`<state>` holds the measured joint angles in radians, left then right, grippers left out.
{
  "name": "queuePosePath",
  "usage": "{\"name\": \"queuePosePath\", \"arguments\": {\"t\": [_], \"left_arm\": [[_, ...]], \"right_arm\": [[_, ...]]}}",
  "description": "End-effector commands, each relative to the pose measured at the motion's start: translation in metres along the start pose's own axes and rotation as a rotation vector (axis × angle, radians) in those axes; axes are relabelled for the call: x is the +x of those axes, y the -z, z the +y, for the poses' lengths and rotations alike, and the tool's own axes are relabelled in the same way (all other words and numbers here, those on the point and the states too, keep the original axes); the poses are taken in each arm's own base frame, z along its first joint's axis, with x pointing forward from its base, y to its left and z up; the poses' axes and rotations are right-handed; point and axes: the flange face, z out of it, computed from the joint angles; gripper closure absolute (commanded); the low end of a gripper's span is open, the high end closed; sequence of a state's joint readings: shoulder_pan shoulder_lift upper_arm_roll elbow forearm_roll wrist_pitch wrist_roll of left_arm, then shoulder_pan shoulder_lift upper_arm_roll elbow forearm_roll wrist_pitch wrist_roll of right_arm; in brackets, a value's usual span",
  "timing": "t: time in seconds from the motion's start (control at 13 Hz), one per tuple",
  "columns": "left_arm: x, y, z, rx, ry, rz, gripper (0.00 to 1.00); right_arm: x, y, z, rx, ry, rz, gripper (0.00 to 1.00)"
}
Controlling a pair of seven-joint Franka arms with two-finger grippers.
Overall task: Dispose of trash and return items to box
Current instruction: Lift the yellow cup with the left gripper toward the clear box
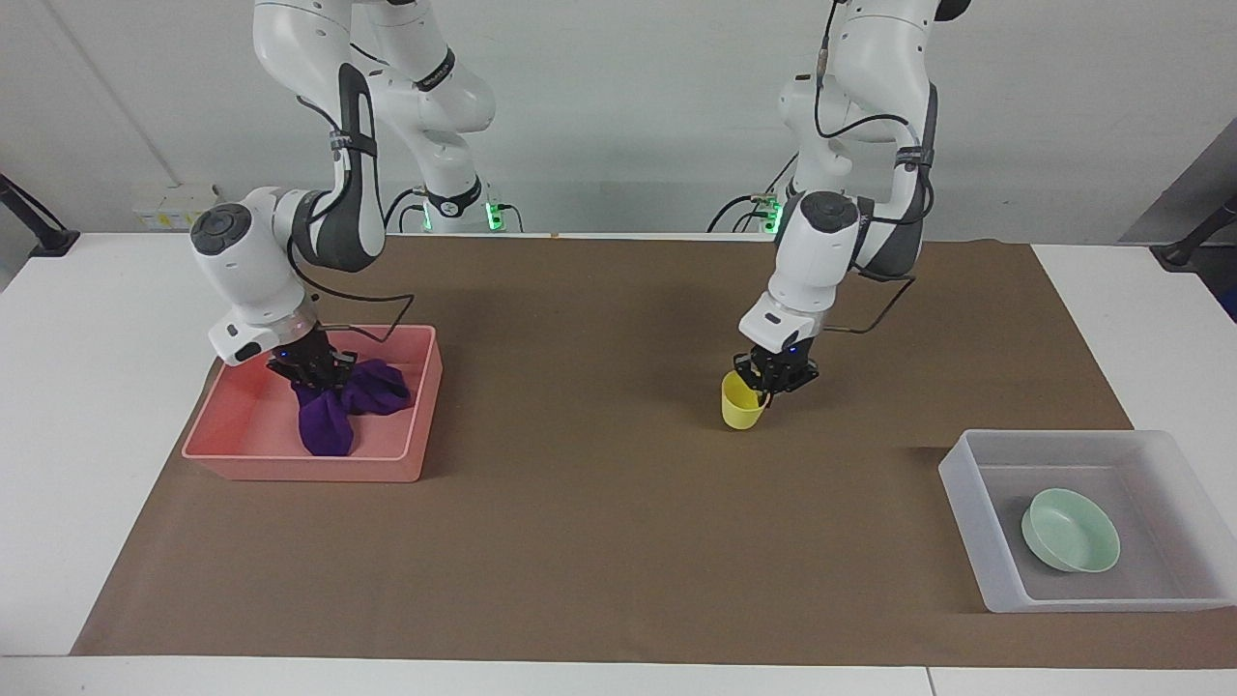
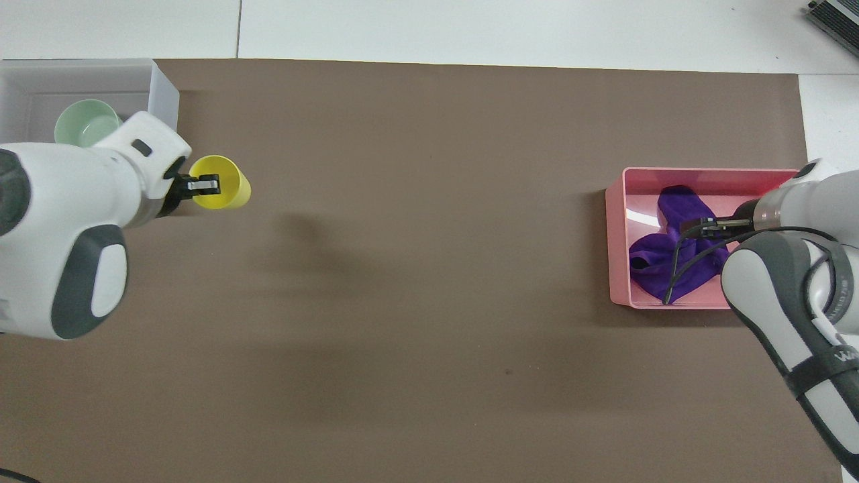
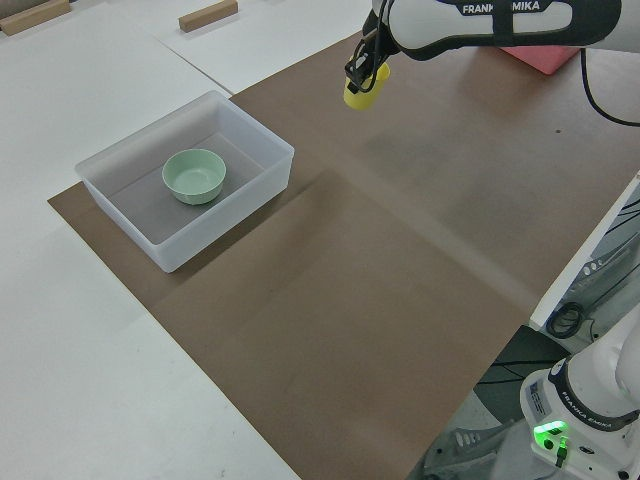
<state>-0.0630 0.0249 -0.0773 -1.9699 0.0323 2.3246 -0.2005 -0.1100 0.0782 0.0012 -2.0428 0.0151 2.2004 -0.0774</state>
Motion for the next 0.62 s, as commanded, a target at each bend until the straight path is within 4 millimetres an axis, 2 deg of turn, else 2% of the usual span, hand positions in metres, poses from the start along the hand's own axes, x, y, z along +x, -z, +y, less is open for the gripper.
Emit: {"name": "queuePosePath", "arguments": {"t": [0.0, 0.08, 0.23, 0.38, 0.54], "left_arm": [[0.038, 0.006, -0.056, -0.053, 0.066, 0.027, 1.00], [0.055, 0.004, -0.080, -0.047, 0.092, 0.038, 1.00], [0.082, -0.005, -0.124, -0.025, 0.130, 0.063, 1.00], [0.102, -0.013, -0.172, -0.002, 0.125, 0.059, 1.00], [0.115, -0.035, -0.198, 0.023, 0.140, 0.050, 1.00]], "right_arm": [[0.009, 0.041, -0.022, 0.017, -0.040, 0.003, 0.00], [0.011, 0.060, -0.029, 0.017, -0.066, 0.015, 0.00], [0.011, 0.084, -0.040, 0.009, -0.103, 0.012, 0.00], [0.013, 0.110, -0.049, 0.010, -0.111, 0.010, 0.00], [0.015, 0.149, -0.051, 0.005, -0.127, 0.002, 0.00]]}}
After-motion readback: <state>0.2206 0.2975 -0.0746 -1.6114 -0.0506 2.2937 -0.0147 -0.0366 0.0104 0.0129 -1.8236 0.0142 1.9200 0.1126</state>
